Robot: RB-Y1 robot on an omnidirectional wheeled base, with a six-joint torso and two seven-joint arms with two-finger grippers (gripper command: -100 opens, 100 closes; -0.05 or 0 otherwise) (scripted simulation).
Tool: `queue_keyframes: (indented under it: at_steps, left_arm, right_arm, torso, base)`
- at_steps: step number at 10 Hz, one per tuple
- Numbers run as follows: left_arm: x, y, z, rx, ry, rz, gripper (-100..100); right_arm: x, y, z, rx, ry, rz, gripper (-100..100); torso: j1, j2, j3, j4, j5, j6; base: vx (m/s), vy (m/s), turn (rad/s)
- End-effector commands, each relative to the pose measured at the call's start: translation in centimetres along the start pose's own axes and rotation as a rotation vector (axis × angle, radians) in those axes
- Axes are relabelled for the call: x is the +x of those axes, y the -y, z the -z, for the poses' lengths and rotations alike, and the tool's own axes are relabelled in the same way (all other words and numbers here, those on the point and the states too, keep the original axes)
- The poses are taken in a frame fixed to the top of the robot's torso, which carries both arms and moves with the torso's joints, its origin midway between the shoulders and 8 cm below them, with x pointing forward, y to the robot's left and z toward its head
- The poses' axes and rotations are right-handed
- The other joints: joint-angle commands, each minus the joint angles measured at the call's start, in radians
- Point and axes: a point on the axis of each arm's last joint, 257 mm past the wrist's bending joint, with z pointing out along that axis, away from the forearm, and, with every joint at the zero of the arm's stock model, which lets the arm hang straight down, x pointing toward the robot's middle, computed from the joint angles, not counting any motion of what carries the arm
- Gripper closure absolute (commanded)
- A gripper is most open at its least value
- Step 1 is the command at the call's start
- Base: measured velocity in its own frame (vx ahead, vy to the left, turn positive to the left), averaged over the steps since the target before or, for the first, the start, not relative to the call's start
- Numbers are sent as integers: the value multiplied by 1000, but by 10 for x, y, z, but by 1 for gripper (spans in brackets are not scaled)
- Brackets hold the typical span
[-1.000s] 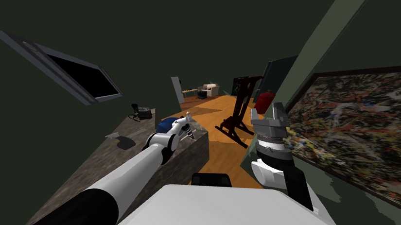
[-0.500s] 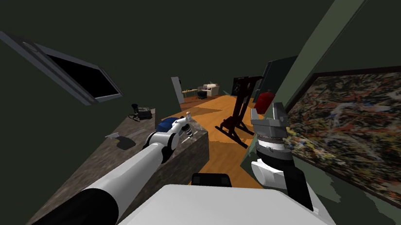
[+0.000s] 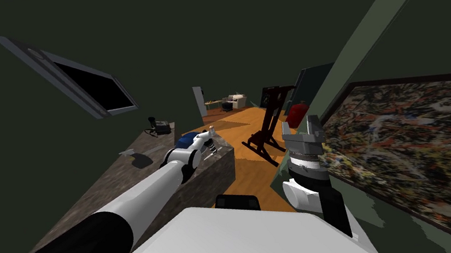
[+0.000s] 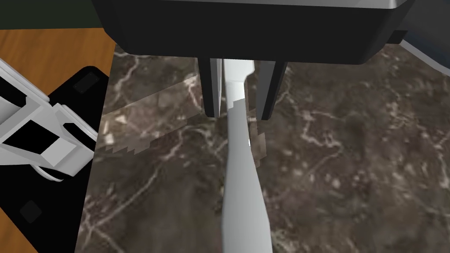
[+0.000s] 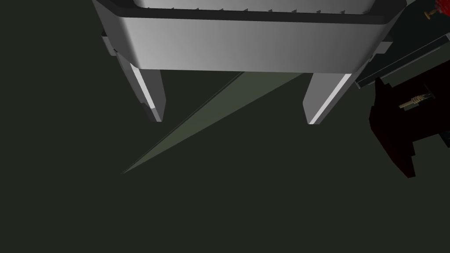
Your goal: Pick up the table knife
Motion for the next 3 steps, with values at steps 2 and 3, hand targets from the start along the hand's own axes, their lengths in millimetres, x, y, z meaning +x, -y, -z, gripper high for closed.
queue_keyframes:
  at_steps: [2,3]
  left_arm:
    - [2,-1,5,-7,4,2,100]
    - [3,0,5,-6,4,2,0]
  right_arm:
    - [0,0,0,0,0,0,0]
    - [0,0,0,0,0,0,0]
  torso:
    - [0,0,0,-1,0,0]
    - [0,0,-1,-1,0,0]
  base:
    - [-6,17,-8]
    - [0,0,0]
